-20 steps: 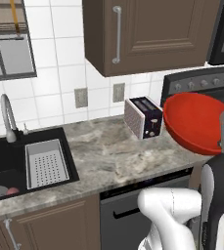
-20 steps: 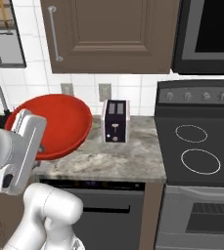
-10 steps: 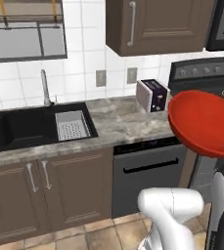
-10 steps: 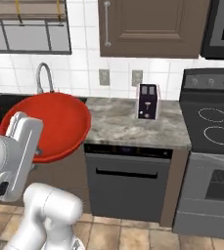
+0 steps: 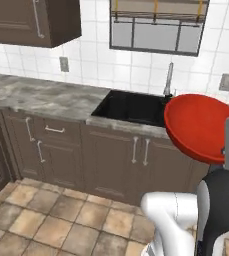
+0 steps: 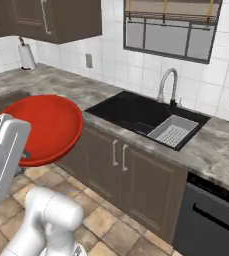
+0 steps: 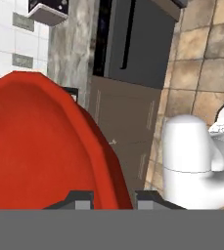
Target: Clear the mugs and bowl far away from the sink.
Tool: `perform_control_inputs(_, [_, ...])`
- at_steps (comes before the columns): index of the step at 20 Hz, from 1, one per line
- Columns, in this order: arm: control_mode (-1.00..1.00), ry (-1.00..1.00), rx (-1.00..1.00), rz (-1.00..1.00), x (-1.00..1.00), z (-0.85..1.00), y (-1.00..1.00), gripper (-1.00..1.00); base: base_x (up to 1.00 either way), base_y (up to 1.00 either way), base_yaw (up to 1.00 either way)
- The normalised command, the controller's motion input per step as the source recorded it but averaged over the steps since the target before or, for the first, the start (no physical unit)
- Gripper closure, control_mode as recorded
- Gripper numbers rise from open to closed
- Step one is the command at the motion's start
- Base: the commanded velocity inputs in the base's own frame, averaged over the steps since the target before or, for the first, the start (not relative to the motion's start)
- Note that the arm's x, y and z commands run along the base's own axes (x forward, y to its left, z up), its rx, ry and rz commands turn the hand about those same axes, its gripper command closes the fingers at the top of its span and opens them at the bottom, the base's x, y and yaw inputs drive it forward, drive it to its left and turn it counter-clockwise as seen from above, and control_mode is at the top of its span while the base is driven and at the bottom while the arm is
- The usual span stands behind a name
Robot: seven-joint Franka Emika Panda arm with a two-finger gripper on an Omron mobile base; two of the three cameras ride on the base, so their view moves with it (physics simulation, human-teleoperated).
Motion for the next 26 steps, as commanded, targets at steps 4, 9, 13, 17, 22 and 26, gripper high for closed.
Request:
perform_control_inputs(4, [1.0, 0.0, 0.0, 0.0, 0.0, 0.0, 0.0, 1.0, 0.0, 0.0, 1.0])
perform_control_inputs(9, [1.0, 0.0, 0.0, 0.0, 0.0, 0.0, 0.0, 1.0, 0.0, 0.0, 1.0])
perform_control_inputs(13, [1.0, 0.0, 0.0, 0.0, 0.0, 0.0, 0.0, 1.0, 0.04, 0.0, 1.0])
perform_control_inputs(17, [1.0, 0.0, 0.0, 0.0, 0.0, 0.0, 0.0, 1.0, 0.71, 0.0, 0.89])
perform_control_inputs(22, [1.0, 0.0, 0.0, 0.0, 0.0, 0.0, 0.0, 1.0, 1.0, -0.26, 0.57])
perform_control_inputs(26, [1.0, 0.0, 0.0, 0.0, 0.0, 0.0, 0.0, 1.0, 1.0, -0.75, 0.15])
